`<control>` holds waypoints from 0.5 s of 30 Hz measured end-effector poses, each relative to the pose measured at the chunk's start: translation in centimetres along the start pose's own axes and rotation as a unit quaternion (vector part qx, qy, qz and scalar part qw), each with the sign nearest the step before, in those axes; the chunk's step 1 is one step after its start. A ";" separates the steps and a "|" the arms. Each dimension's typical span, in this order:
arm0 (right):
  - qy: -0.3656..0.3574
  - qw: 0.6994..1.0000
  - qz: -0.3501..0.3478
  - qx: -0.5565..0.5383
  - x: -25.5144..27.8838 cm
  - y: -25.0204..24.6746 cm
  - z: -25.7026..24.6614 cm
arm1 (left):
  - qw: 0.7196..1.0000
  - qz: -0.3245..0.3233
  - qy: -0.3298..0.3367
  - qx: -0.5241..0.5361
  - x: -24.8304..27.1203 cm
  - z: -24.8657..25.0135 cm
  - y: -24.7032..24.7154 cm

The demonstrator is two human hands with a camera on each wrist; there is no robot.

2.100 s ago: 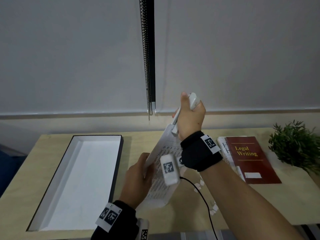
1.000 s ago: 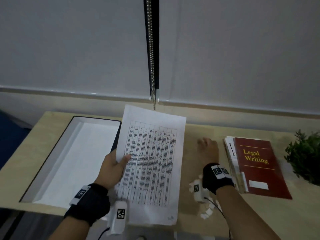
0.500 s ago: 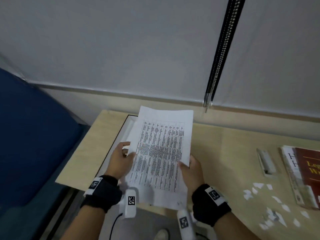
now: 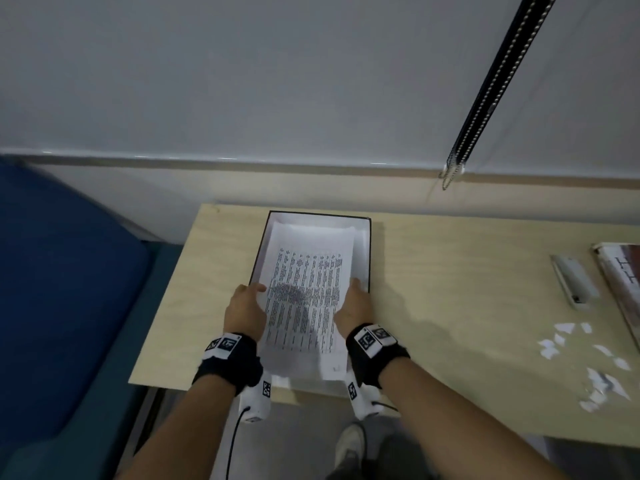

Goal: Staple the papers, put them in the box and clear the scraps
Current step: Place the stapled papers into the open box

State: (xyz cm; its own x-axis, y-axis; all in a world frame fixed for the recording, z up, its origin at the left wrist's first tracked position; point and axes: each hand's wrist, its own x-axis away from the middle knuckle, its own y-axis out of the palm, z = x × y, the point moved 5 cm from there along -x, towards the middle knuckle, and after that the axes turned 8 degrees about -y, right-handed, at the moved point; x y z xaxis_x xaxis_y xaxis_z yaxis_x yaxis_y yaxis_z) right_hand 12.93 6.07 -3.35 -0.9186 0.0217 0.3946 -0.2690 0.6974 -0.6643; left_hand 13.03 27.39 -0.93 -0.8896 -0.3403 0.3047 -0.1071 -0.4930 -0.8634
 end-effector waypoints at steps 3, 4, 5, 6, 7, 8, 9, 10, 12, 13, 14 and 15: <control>-0.007 0.999 -0.022 0.048 0.2 0.2 -0.7 | 1.000 -0.004 -0.007 -0.015 -0.1 -0.3 0.9; -0.007 0.999 -0.023 0.049 0.4 0.1 -0.9 | 1.000 -0.003 -0.007 -0.019 -0.1 -0.3 1.0; -0.010 0.999 -0.025 0.046 0.6 0.0 -0.9 | 1.000 -0.001 -0.005 -0.022 -0.3 -0.4 1.2; -0.014 0.999 -0.026 0.044 0.8 -0.2 -0.9 | 1.000 0.000 -0.005 -0.025 -0.3 -0.4 1.4; -0.016 0.999 -0.029 0.040 1.1 -0.4 -0.7 | 1.000 0.003 -0.004 -0.027 -0.3 -0.6 1.6; -0.024 0.999 -0.028 0.033 1.5 -0.8 -0.5 | 1.000 0.009 -0.002 -0.030 -0.2 -0.6 1.6; -0.031 0.999 -0.028 0.021 2.0 -1.3 -0.2 | 0.999 0.019 0.006 -0.033 -0.2 -0.5 1.6; -0.035 0.999 -0.022 0.003 2.5 -2.0 0.3 | 0.999 0.028 0.016 -0.038 0.1 -0.2 1.5; -0.033 0.999 -0.002 -0.038 3.7 -3.8 1.5 | 0.997 0.047 0.052 -0.042 1.0 1.0 1.1; -0.033 0.998 0.016 -0.050 4.3 -4.8 2.2 | 0.995 0.053 0.075 -0.040 1.7 1.9 0.9; -0.037 0.997 0.035 -0.054 4.9 -6.0 2.9 | 0.993 0.057 0.099 -0.036 2.6 3.2 0.6; -0.040 0.996 0.051 -0.060 5.6 -7.3 4.0 | 0.990 0.055 0.130 -0.024 3.6 4.4 0.6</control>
State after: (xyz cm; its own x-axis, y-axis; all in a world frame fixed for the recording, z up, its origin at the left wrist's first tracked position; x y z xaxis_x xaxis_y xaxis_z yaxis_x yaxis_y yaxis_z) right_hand 8.57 -1.74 1.19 -0.9608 0.0427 0.2738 -0.1412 0.7748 -0.6162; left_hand 11.74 22.35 1.40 -0.9805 -0.1690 0.1003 -0.0194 -0.4246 -0.9052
